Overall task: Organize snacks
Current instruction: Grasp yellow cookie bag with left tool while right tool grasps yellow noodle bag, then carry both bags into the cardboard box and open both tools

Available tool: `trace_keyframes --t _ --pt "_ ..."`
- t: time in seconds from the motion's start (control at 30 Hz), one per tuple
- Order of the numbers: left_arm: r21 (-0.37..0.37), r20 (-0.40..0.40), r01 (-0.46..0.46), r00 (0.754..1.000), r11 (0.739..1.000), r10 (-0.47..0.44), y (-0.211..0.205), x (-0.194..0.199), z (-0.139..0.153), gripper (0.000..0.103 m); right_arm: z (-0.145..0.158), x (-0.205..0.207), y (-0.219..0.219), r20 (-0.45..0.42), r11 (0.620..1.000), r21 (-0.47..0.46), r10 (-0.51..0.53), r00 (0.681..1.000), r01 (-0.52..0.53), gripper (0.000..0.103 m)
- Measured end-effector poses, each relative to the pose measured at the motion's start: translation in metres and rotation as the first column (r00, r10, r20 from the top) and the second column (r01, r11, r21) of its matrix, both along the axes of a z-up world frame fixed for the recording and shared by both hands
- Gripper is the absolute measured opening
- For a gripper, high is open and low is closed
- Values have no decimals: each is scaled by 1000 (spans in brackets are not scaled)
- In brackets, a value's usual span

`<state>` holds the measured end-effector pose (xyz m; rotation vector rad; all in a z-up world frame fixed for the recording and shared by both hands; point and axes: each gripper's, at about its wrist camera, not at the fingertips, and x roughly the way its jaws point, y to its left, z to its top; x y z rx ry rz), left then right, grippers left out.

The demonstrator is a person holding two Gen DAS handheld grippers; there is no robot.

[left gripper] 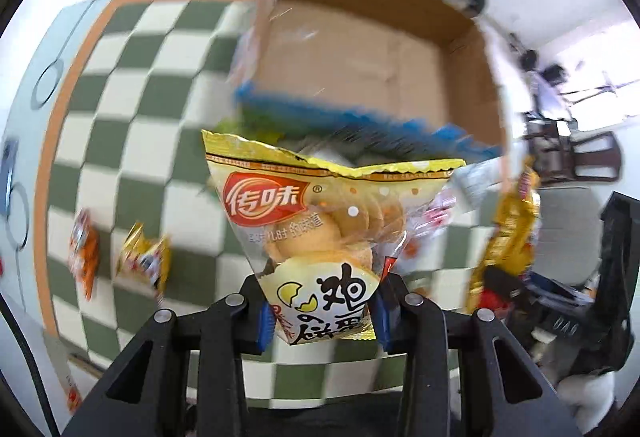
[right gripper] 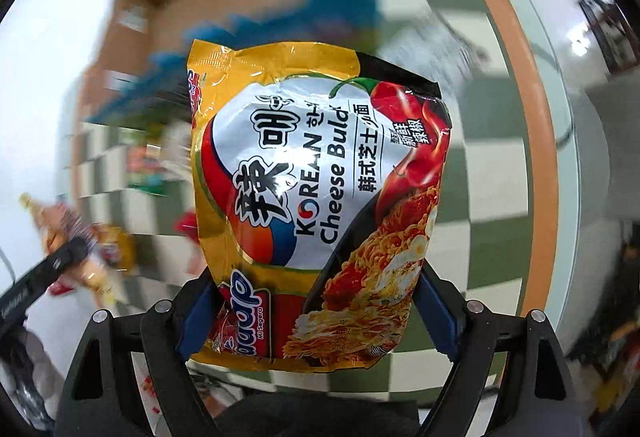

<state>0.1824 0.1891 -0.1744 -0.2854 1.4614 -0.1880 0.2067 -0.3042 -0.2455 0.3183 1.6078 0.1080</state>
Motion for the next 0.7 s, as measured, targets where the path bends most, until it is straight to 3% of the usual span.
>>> trace_keyframes --t 0.1,0.2,0.27,0.4,0.63,0.7 --pt "-11 32 30 999 999 -30 -18 41 22 35 51 27 -1 65 998 50 34 997 -37 89" --pt "-2 52 64 997 998 -64 -50 87 28 35 78 65 -6 119 995 62 65 991 -73 89" --pt "5 37 70 997 998 -70 -75 118 16 35 85 97 -15 148 995 45 78 986 -86 89" --pt "0 -31 87 996 996 -87 -94 180 -15 35 63 147 -20 149 996 8 90 985 -93 89" --pt "-11 -176 100 979 995 -100 -112 243 -75 35 -6 228 -26 75 990 -40 141 987 -138 89" --pt "-18 -208 109 972 994 -110 -117 255 -91 35 -29 252 5 48 989 -40 145 988 -143 89"
